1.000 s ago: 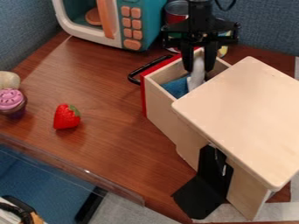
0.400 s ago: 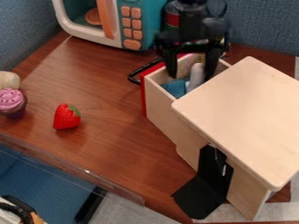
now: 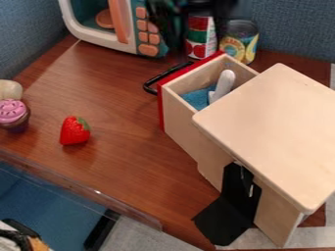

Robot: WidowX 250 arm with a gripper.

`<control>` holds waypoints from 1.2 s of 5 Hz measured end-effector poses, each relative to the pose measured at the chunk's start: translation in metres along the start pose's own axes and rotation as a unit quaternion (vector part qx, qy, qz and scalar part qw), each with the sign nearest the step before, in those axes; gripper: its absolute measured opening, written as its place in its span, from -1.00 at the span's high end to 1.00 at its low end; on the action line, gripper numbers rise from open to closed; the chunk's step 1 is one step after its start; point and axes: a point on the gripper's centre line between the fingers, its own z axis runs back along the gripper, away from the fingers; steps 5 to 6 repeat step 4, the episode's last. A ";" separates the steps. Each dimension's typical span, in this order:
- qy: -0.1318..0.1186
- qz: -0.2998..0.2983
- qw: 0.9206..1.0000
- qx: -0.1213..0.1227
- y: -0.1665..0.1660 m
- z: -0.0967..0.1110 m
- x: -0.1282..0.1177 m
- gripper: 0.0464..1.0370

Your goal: Move the white thing and put it in the drawer

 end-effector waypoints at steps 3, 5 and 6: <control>-0.016 0.048 0.998 0.029 0.112 0.015 0.044 -0.92; -0.020 0.026 0.997 0.066 0.136 -0.002 0.052 -0.92; -0.020 0.026 0.997 0.066 0.136 -0.002 0.052 -0.92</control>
